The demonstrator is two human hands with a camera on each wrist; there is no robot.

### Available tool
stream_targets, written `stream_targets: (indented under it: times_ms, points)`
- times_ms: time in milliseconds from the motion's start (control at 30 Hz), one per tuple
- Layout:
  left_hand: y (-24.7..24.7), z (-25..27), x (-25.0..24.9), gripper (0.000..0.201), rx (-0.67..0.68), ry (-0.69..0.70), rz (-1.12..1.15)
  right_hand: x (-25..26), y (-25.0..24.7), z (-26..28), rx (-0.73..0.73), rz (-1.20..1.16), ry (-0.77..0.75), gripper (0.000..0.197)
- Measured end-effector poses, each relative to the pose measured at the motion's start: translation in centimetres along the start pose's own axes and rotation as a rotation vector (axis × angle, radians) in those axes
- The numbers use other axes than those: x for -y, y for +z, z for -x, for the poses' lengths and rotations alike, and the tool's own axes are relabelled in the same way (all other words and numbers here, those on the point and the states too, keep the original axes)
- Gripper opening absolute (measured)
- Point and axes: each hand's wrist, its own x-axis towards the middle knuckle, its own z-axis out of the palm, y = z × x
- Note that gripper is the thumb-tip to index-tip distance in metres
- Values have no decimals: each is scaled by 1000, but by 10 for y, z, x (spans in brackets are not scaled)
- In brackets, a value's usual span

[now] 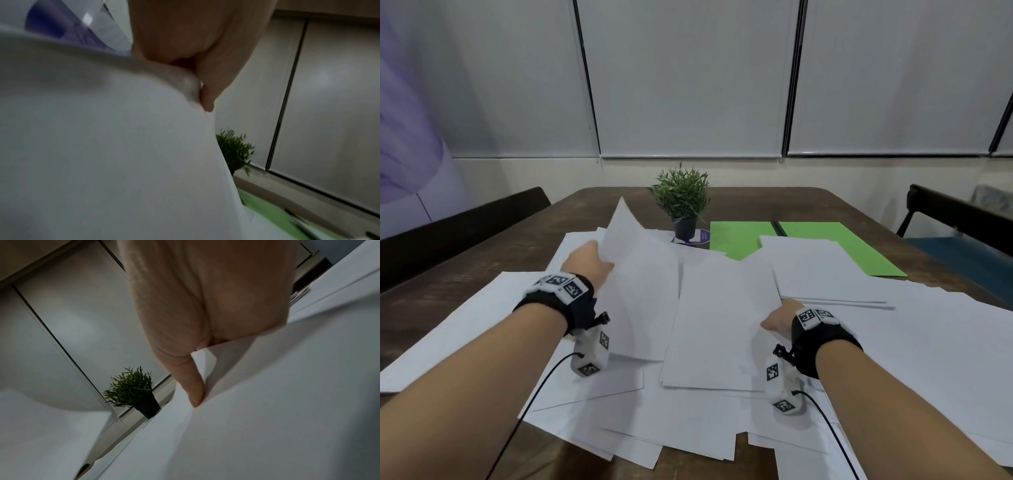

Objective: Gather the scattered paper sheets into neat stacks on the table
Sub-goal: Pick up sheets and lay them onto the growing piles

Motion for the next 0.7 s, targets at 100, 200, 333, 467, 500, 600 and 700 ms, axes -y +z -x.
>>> stream_targets:
  times_ms: [100,200,333,467,500,600,700]
  points:
    - [-27,-7,-17,25,-198,61,142,1,-4,6,26,-7,-11,50]
    - [-44,-13,-33,29,-308,73,308,0,-7,14,40,-46,-37,40]
    - [-33,-13,-44,35,-221,-15,473,1,-11,18,41,-306,-7,61]
    - [20,3,-44,41,30,-100,499,5,-15,20,13,-497,17,72]
    - [33,9,-45,43,63,-108,479,5,-15,20,4,-530,20,75]
    - [67,24,-53,49,157,-105,368,5,-15,17,24,-613,43,81]
    - [85,36,-60,58,341,-140,268,-2,-13,11,84,-510,14,77]
